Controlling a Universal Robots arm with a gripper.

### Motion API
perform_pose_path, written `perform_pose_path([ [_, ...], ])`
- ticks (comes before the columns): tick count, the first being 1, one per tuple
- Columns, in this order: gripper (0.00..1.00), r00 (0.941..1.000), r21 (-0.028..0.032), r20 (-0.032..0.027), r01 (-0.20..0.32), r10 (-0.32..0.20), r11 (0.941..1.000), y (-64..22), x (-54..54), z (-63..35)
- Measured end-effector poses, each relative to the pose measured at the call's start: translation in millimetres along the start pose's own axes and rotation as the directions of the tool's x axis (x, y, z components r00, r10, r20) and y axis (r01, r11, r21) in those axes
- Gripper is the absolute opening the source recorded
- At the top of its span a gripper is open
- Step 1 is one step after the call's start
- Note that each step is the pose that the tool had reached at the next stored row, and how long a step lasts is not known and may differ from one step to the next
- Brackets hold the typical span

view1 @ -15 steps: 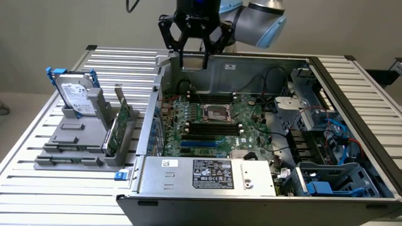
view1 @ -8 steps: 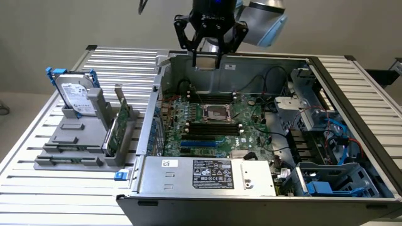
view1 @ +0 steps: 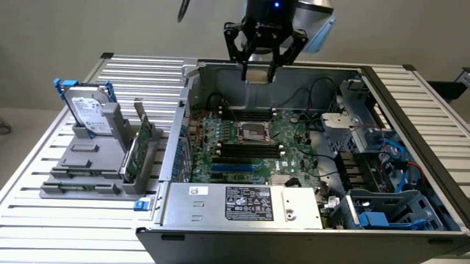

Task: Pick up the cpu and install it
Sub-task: 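Pick up the cpu and move it towards the insertion slot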

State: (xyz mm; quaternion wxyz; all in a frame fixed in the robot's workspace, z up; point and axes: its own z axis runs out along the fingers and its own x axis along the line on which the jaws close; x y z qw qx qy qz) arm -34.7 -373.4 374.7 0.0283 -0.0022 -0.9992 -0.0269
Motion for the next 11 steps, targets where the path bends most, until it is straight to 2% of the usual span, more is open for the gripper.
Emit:
perform_pose_path([
  [4, 0.55, 1.0000, -0.0002, -0.0012, -0.003, 0.003, 1.0000, 4.1, -10.8, 8.3],
  [11, 0.55, 1.0000, -0.0002, -0.0013, -0.004, 0.004, 1.0000, 24.2, -12.1, 23.5],
])
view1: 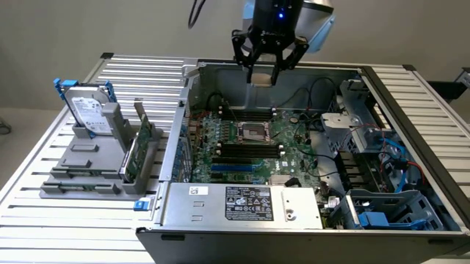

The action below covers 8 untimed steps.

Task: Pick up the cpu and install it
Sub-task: 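Pick up the cpu and move it towards the insertion slot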

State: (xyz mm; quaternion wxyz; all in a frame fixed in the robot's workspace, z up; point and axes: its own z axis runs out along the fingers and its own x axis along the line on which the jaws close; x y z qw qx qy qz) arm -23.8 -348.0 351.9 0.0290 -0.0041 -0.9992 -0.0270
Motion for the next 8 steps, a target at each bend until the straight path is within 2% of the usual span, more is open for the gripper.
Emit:
perform_pose_path([
  [4, 0.55, 1.0000, -0.0002, 0.0000, 0.000, 0.000, 1.0000, 11.1, -0.4, 8.0],
  [6, 0.55, 1.0000, -0.0060, 0.0000, 0.000, 0.000, 1.0000, 12.4, -0.6, 9.9],
  [8, 0.55, 1.0000, -0.0064, -0.0008, 0.000, 0.000, 1.0000, 12.4, -0.8, 9.8],
])
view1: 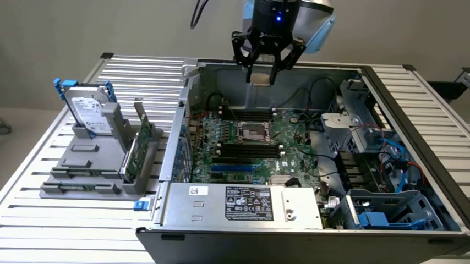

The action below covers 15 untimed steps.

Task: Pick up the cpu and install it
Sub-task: 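Pick up the cpu and move it towards the insertion slot, then place the cpu into insertion slot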

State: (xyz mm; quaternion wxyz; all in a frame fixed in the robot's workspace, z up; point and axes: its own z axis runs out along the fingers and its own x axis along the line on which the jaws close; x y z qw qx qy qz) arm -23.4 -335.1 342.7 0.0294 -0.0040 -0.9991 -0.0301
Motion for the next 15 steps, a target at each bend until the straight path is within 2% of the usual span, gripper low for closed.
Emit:
perform_pose_path([
  [15, 0.55, 1.0000, 0.0000, -0.0001, 0.000, 0.000, 1.0000, 0.0, 0.0, 0.0],
])
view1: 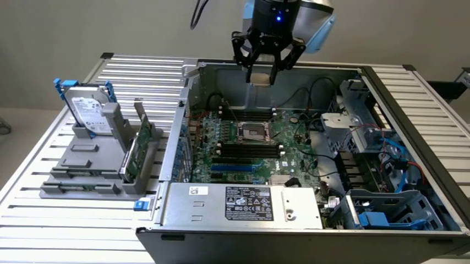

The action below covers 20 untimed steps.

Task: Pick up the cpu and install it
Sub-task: 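Place the cpu into insertion slot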

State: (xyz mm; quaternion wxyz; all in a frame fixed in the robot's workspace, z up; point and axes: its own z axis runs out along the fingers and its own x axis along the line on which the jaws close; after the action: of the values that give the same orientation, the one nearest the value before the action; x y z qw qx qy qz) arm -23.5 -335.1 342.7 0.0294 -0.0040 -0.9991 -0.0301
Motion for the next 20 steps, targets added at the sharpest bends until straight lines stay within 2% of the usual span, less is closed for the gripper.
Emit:
perform_pose_path([
  [2, 0.55, 1.0000, -0.0004, 0.0018, -0.007, 0.007, 1.0000, 0.3, 0.4, 0.0],
  [5, 0.55, 0.9984, -0.0035, 0.0056, -0.056, 0.057, 0.9984, 0.3, 0.4, 0.4],
  [10, 0.55, 0.9893, -0.0093, 0.0110, -0.145, 0.145, 0.9893, 0.2, 0.4, 1.1],
  [15, 0.55, 0.9723, -0.0156, 0.0153, -0.233, 0.233, 0.9723, 0.1, 0.4, 2.1],
  [20, 0.55, 0.9470, -0.0222, 0.0190, -0.320, 0.321, 0.9471, 0.1, 0.3, 3.2],
])
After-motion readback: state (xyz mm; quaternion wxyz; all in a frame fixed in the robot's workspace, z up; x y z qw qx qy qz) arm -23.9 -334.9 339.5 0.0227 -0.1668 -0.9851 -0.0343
